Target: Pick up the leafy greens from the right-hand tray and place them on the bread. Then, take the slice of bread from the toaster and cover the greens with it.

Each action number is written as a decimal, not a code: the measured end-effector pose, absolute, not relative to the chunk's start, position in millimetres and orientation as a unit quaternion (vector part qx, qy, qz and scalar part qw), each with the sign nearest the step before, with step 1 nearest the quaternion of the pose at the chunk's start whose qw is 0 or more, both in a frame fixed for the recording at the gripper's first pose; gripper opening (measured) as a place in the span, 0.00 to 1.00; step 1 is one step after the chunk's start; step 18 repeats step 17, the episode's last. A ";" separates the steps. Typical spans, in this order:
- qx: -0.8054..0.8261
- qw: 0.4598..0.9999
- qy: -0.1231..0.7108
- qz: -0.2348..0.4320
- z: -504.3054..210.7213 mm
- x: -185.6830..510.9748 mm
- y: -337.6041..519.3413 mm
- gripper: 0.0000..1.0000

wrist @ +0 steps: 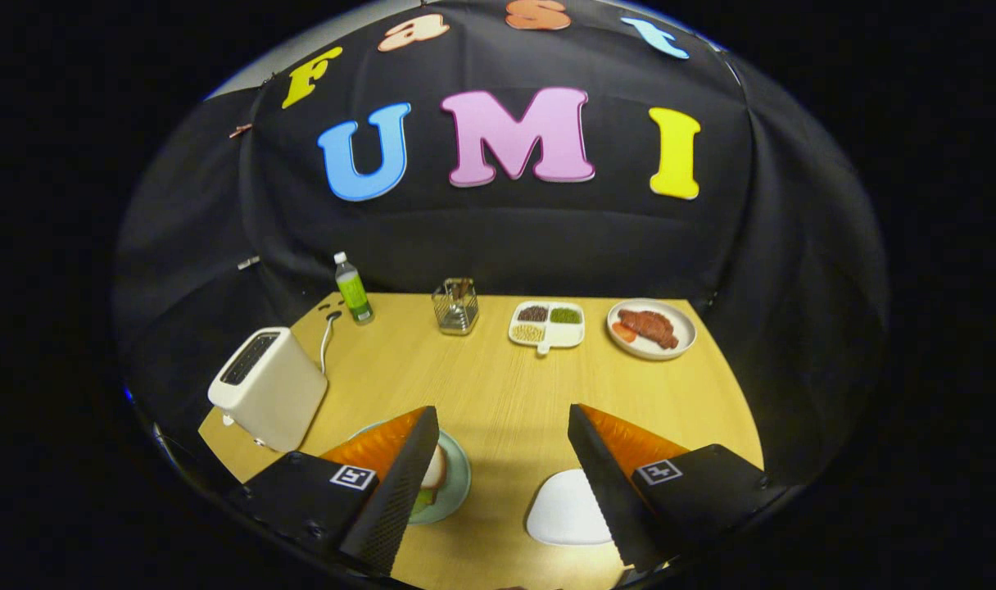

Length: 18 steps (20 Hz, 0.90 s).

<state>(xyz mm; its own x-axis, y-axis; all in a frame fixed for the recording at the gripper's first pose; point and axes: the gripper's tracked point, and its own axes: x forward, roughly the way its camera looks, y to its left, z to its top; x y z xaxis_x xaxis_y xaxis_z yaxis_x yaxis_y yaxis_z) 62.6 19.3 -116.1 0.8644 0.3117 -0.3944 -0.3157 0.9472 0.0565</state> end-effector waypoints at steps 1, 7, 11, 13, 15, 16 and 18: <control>-0.005 0.970 0.184 0.156 -98.8 59.3 9.4 0.99; 0.015 0.993 0.065 0.097 -5.4 24.2 -41.5 0.99; 0.038 0.995 0.056 0.069 18.7 -17.3 -44.6 0.99; 0.037 0.997 0.049 0.050 23.7 -27.5 -45.8 0.99; 0.029 0.998 0.039 0.036 26.0 -36.5 -39.9 0.99; 0.023 0.999 0.035 0.031 27.1 -40.0 -35.0 0.99; 0.019 0.999 0.037 0.029 22.9 -42.4 -28.9 0.99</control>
